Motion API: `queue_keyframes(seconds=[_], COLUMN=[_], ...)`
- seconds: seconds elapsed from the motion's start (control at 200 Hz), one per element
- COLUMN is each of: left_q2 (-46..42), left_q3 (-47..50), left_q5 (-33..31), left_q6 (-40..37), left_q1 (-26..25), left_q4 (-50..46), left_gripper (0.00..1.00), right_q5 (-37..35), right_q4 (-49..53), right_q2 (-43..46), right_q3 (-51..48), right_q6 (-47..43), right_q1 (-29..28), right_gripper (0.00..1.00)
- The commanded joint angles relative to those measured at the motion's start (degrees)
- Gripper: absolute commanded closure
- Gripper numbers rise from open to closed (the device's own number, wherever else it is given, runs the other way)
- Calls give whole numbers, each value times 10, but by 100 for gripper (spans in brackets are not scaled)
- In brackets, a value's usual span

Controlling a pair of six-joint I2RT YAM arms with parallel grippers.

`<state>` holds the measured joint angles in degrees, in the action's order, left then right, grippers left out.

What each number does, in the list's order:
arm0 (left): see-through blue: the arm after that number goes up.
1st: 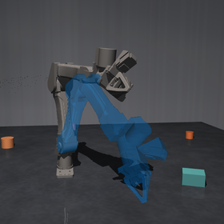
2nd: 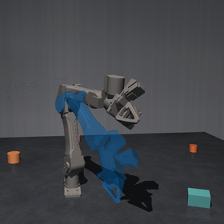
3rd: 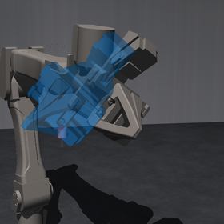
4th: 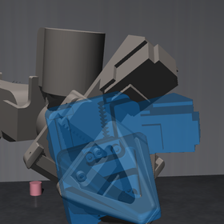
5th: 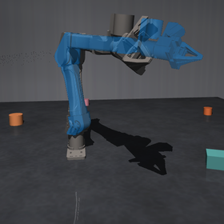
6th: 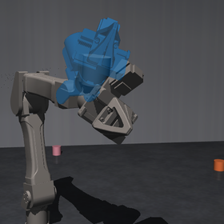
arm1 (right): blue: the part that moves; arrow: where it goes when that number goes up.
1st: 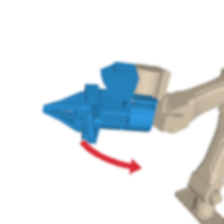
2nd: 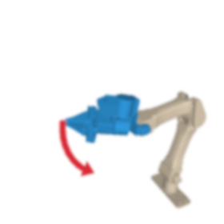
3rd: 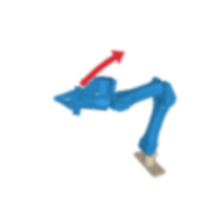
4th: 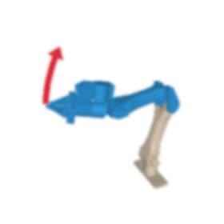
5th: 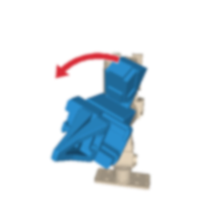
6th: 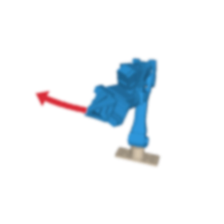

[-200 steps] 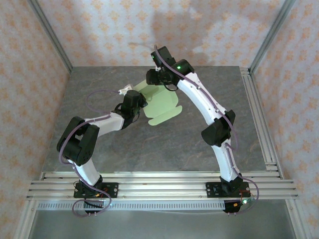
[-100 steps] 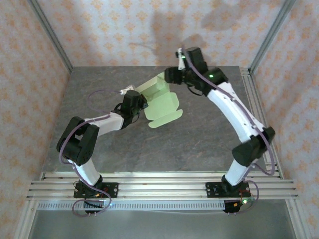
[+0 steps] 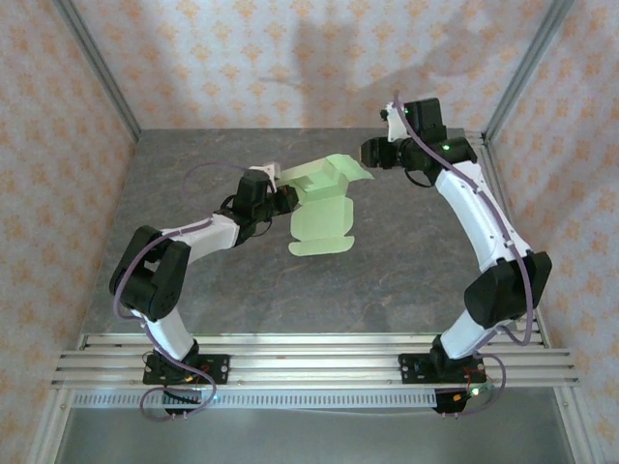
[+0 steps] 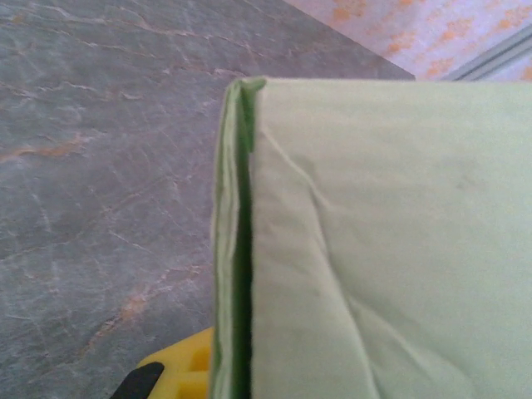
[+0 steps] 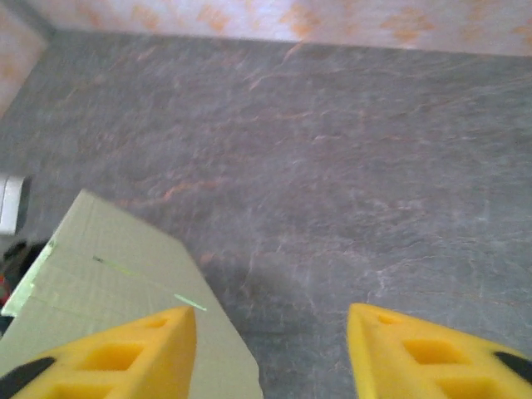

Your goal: Fold the paper box

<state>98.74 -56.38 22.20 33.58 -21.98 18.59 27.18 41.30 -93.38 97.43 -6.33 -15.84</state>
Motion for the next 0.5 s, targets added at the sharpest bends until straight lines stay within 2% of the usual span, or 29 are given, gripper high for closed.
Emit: queue_keyframes(seconds=[0.0, 0.13, 0.185, 0.285, 0.496], left_q2=[-18, -13, -9, -5, -5], left_q3=[-23, -48, -58, -67, -79], left_q5=[21, -3, 6, 15, 32], left_q6=[-25, -1, 10, 30, 21], left_q1=[2, 2, 2, 2, 1], left_q4=[-3, -48, -49, -38, -48], left_gripper=[100, 100, 100, 100, 100], right_q5=[80, 66, 59, 51, 32], right_q4=[57, 100, 103, 97, 59], right_q2=[-18, -26, -26, -28, -40], right_q3=[31, 47, 44, 38, 33], right_q6=[-72, -105, -110, -109, -95], right_q1=[-8, -39, -48, -59, -70], right_gripper=[57, 58, 58, 60, 60])
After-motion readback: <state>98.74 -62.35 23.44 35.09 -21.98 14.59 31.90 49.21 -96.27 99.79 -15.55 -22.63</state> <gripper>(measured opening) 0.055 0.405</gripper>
